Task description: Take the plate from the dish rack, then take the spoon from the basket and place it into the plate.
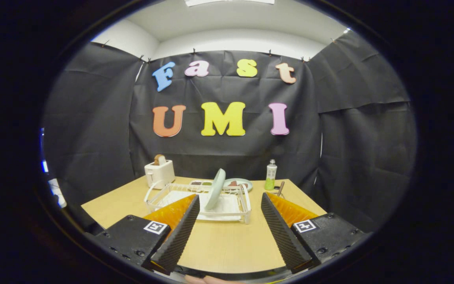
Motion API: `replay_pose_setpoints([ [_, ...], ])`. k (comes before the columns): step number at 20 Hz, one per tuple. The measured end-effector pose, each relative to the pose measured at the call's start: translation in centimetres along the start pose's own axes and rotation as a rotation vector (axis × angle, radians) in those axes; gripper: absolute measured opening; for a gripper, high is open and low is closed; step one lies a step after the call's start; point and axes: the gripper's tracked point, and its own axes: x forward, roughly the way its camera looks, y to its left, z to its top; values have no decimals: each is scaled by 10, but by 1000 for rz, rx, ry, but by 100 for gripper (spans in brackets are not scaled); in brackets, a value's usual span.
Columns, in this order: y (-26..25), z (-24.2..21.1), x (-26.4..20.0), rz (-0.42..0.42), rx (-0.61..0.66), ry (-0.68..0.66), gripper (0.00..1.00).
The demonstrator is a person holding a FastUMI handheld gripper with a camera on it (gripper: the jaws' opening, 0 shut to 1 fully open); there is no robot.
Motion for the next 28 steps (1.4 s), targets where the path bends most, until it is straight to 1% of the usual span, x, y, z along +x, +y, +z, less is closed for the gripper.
replay_pose_setpoints([
  [4, 2, 17, 47, -15, -40, 69, 100],
  [8, 15, 35, 110, -6, -43, 175, 100],
  [9, 20, 36, 126, 7, -45, 220, 100],
  [10, 31, 41, 141, 50, -49, 252, 100],
  [13, 48, 48, 184, 93, -46, 382, 100],
  [16, 44, 60, 229, 28, -92, 446, 100],
  [17, 50, 61, 242, 37, -92, 466, 100],
  [18, 58, 59, 255, 82, -98, 489, 100],
  [21, 66, 44, 284, 101, -85, 594, 100],
  [25, 65, 26, 312, 70, -50, 731, 100],
  [28, 52, 13, 327, -8, -41, 819, 100],
])
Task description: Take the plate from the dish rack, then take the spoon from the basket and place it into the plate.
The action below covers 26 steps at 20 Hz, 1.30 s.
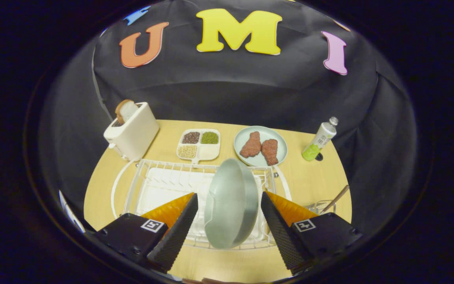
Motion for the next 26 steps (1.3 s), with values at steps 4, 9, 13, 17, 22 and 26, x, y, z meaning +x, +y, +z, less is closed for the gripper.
replay_pose_setpoints([
  [4, -14, -6, 11, -119, -24, 137, 100],
  [9, -20, -4, 20, -215, -47, 176, 81],
  [13, -16, -3, 17, -284, -27, 225, 25],
  [17, -14, 8, -8, -427, -50, 170, 20],
  [22, -3, 12, -33, -465, -53, 102, 20],
  [26, -18, -7, -51, -420, 0, 112, 20],
])
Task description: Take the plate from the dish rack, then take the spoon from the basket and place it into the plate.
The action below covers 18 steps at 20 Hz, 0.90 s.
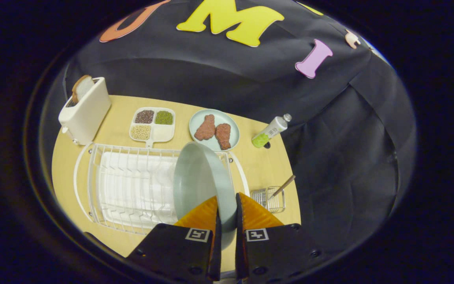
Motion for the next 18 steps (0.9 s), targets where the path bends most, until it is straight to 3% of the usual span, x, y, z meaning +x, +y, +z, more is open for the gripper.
replay_pose_setpoints([
  [9, -33, -97, -23, 308, 87, 42, 20],
  [18, -18, -208, -26, 554, 113, 60, 20],
])
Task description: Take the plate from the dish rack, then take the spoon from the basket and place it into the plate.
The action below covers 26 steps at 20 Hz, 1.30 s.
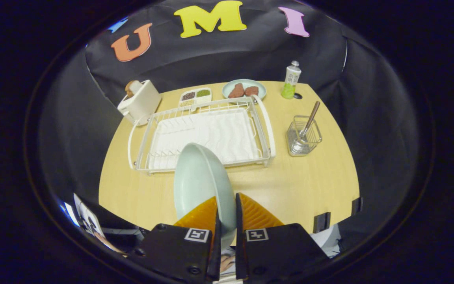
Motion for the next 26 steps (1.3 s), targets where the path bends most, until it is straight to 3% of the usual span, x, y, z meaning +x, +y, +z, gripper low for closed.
replay_pose_setpoints([
  [10, -53, -48, 97, 187, 132, 18, 20],
  [13, -64, -56, 114, 261, 190, 14, 21],
  [19, -73, -62, 126, 350, 177, -7, 22],
  [21, -77, -62, 128, 338, 170, -21, 22],
  [26, -102, -46, 123, 179, 95, -185, 30],
])
